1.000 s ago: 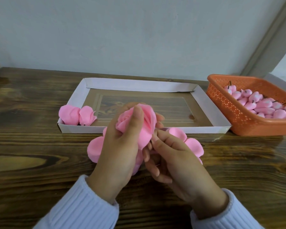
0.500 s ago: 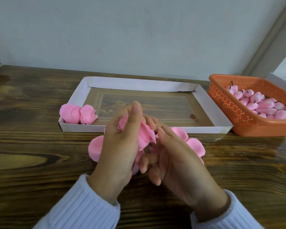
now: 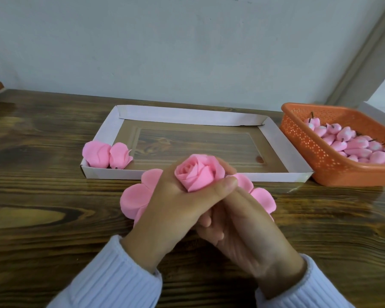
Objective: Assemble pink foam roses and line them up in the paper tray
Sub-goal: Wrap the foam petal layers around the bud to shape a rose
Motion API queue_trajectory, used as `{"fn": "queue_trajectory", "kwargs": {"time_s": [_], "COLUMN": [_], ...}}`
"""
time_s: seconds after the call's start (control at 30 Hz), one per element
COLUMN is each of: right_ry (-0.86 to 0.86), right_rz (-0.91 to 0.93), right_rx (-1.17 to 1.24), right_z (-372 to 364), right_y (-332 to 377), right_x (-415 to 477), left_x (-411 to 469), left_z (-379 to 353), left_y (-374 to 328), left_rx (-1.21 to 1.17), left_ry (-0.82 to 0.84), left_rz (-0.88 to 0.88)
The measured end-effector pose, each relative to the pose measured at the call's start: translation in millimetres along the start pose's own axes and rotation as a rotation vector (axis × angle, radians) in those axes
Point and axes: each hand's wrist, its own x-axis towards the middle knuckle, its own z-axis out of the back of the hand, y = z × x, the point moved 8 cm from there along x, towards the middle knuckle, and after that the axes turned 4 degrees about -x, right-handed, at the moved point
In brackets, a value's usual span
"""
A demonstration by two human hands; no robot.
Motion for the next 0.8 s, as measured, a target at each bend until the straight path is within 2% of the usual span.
{"fn": "queue_trajectory", "kwargs": {"time_s": [0.13, 0.23, 0.3, 0.43, 0.6, 0.7, 0.8], "right_ry": [-0.118, -0.18, -0.172, -0.154, -0.172, -0.157, -0.09], "right_rz": [0.035, 0.06, 0.099, 0.187, 0.208, 0.211, 0.173], "right_rx": [-0.144, -0.057, -0.048, -0.254, -0.286, -0.295, -0.214], "right_z": [9, 15, 13, 10, 11, 10, 4], "right_y": [2, 7, 12, 15, 14, 12, 11], "right_x": [0, -2, -3, -6, -5, -5, -4], "left_x": [1, 0, -1, -3, -6, -7, -5], "left_z": [12, 21, 16, 4, 3, -4, -1], "left_y": [-4, -13, -19, -22, -23, -29, -25], "left_rx": [0.0, 0.269, 0.435, 0.706, 0.717, 0.807, 0.594], "left_ry": [-0.149, -0.277, -0.259, -0.183, -0.194, -0.163, -0.151], "left_rz": [-0.092, -0.226, -0.304, -0.394, -0.404, -0.488, -0.406]}}
